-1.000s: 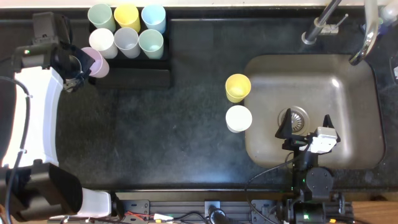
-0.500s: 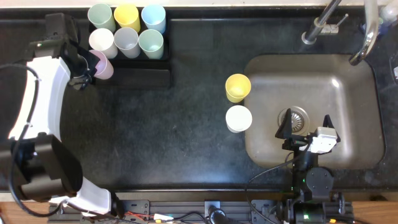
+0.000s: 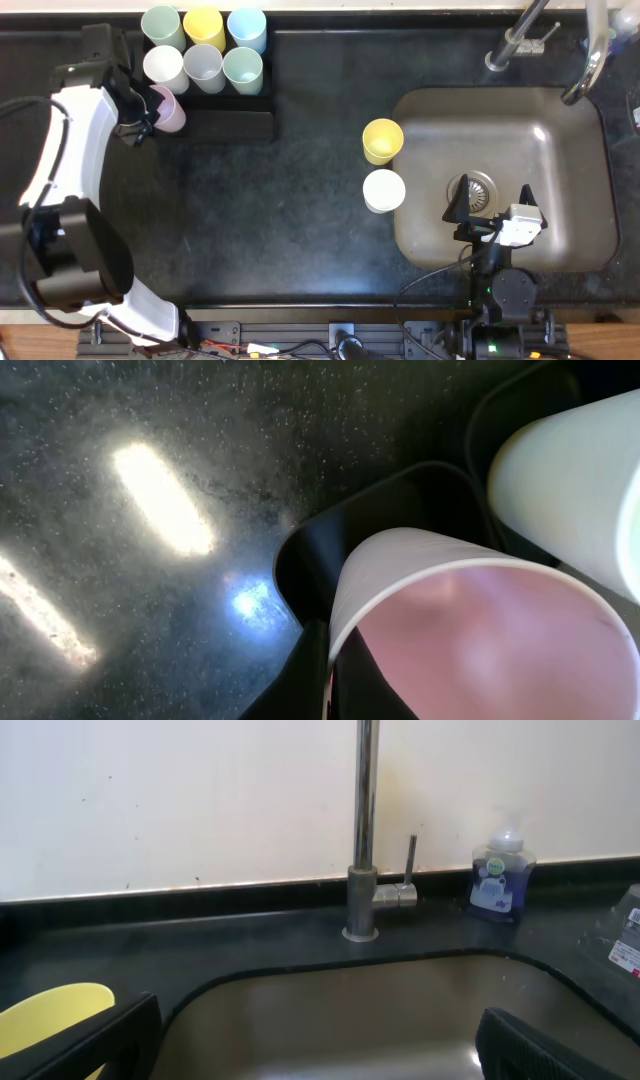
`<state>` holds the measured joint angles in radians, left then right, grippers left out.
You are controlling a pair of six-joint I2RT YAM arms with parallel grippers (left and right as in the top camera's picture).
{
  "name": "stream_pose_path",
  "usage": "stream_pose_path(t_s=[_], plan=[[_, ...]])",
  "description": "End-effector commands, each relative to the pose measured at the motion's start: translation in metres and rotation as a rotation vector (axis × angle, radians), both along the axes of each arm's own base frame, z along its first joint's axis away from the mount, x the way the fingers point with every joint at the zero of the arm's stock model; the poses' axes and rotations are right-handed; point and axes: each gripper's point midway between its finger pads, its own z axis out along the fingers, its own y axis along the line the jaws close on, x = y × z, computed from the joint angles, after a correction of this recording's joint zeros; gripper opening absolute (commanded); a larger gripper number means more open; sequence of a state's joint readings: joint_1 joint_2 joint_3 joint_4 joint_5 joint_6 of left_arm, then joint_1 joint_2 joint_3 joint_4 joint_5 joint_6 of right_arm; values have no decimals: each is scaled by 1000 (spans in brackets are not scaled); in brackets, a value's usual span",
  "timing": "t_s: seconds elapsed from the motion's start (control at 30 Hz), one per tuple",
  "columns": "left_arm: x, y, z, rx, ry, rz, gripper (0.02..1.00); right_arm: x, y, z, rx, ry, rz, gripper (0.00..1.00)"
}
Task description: Store Cups
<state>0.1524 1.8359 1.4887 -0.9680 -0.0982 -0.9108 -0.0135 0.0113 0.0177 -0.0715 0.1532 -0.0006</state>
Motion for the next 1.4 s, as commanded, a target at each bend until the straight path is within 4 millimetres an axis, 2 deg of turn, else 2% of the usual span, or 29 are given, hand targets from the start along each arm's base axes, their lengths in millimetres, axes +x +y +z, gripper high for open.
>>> stream_pose_path(t_s=[0.03,0.67,0.7,0.73,0.8,0.83,0.9,1.07,1.2,1.27,1.33,1.4], plan=[[-3,6,-10,19,28,25,36,0,-1,-3,-3,0,0,996],[-4,6,-28,15,73,25,49,0,-1,-3,-3,0,0,998],[-4,6,-28,15,72,25,91,0,-1,-3,-3,0,-1,998],[-4,7,-28,15,72,25,176,0,-1,-3,-3,0,0,998],[-4,6,-28,15,72,26,814,0,-1,-3,-3,0,-1,998],[-4,6,-27,14,69,25,978,0,-1,-3,-3,0,0,996],[-3,5,-23,10,59,24,1000,0,-1,-3,-3,0,0,998],[-1,2,6,6,-18,19,1000,0,-1,-3,-3,0,-1,998],[4,-13,47,2,-127,-49,1000,0,-1,-3,-3,0,0,998],[10,-32,73,1,-193,-136,1000,0,-1,-3,-3,0,-1,996],[19,-60,96,2,-254,-258,1000,0,-1,-3,-3,0,0,996],[28,-102,120,17,-310,-421,1000,0,-1,-3,-3,0,-1,996]])
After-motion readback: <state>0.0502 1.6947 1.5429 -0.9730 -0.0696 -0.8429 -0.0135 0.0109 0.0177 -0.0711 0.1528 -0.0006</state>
